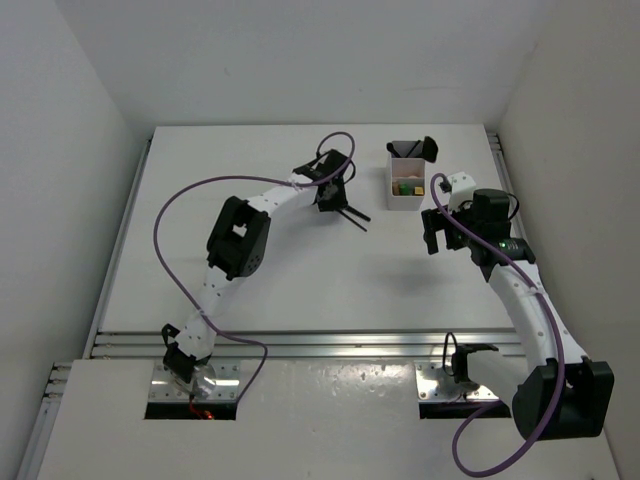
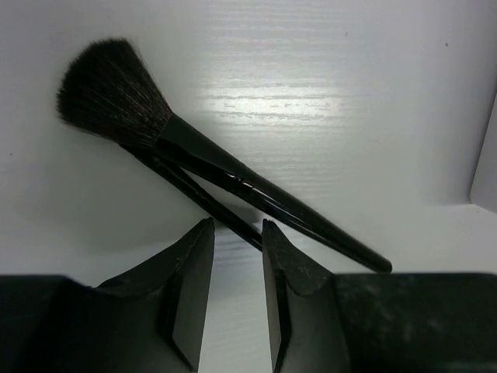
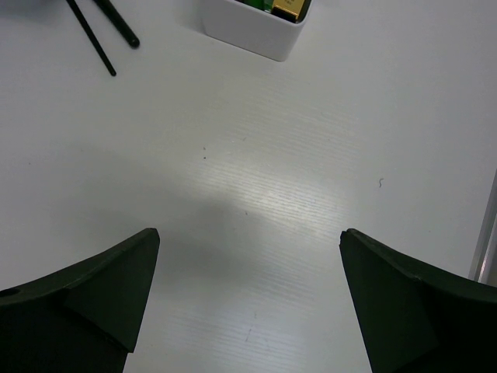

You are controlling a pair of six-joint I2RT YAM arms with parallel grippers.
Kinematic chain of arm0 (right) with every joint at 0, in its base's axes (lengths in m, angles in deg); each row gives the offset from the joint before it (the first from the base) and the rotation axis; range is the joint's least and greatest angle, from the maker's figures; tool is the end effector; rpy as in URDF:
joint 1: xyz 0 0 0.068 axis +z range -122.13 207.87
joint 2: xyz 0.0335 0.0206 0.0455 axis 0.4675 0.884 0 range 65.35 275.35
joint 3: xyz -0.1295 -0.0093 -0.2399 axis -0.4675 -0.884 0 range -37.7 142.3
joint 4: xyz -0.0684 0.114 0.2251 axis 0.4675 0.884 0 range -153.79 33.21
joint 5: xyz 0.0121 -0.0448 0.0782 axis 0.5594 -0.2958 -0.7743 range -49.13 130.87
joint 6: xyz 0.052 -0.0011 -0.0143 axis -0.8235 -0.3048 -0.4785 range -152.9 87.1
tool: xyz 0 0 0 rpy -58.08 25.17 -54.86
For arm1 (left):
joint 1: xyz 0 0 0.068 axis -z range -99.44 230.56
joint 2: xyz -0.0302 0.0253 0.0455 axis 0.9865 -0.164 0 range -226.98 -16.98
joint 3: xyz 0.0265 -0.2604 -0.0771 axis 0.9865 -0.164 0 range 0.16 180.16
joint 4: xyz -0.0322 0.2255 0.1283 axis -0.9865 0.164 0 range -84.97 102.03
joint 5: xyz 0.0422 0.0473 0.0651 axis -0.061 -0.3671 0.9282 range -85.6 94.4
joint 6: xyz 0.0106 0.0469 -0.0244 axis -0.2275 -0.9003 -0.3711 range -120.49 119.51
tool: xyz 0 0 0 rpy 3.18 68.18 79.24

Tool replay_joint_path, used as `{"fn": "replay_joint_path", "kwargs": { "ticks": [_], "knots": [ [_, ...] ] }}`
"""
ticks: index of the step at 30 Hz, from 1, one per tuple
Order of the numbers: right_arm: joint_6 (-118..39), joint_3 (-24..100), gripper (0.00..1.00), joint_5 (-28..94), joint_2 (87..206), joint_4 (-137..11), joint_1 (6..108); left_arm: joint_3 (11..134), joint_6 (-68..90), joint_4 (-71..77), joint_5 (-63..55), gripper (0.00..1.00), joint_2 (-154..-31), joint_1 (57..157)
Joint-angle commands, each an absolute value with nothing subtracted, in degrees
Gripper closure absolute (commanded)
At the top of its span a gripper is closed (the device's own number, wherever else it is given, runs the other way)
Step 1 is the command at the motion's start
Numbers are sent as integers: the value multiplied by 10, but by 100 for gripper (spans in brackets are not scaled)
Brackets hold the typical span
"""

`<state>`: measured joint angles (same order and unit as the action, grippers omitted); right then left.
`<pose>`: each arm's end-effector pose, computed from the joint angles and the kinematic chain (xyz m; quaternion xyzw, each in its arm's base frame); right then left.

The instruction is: Organize the makeup

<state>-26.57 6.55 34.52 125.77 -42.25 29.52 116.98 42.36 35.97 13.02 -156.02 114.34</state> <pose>0.2281 0.0105 0.2656 -0.0867 0.8925 0.0317 0.4416 0.4470 -0.2927 0.1621 -0.0985 0.9412 -0.1395 0.2914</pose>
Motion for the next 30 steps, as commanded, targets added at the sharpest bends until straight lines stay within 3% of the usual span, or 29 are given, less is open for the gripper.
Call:
{"fn": "replay_joint_path", "kwargs": {
  "ticks": [1,11,15,30],
  "knots": [
    [-258,65,0,351,1247,-427,298,1192,425,355,137,63,-1571,1143],
    [-256,64,0,353,1244,-424,299,1156,420,354,137,63,-1571,1143],
    [-255,73,0,353,1247,-417,297,1156,420,361,142,78,-1584,1138],
    [-256,66,0,357,1237,-412,298,1079,300,413,208,100,-1532,1107]
  ]
}}
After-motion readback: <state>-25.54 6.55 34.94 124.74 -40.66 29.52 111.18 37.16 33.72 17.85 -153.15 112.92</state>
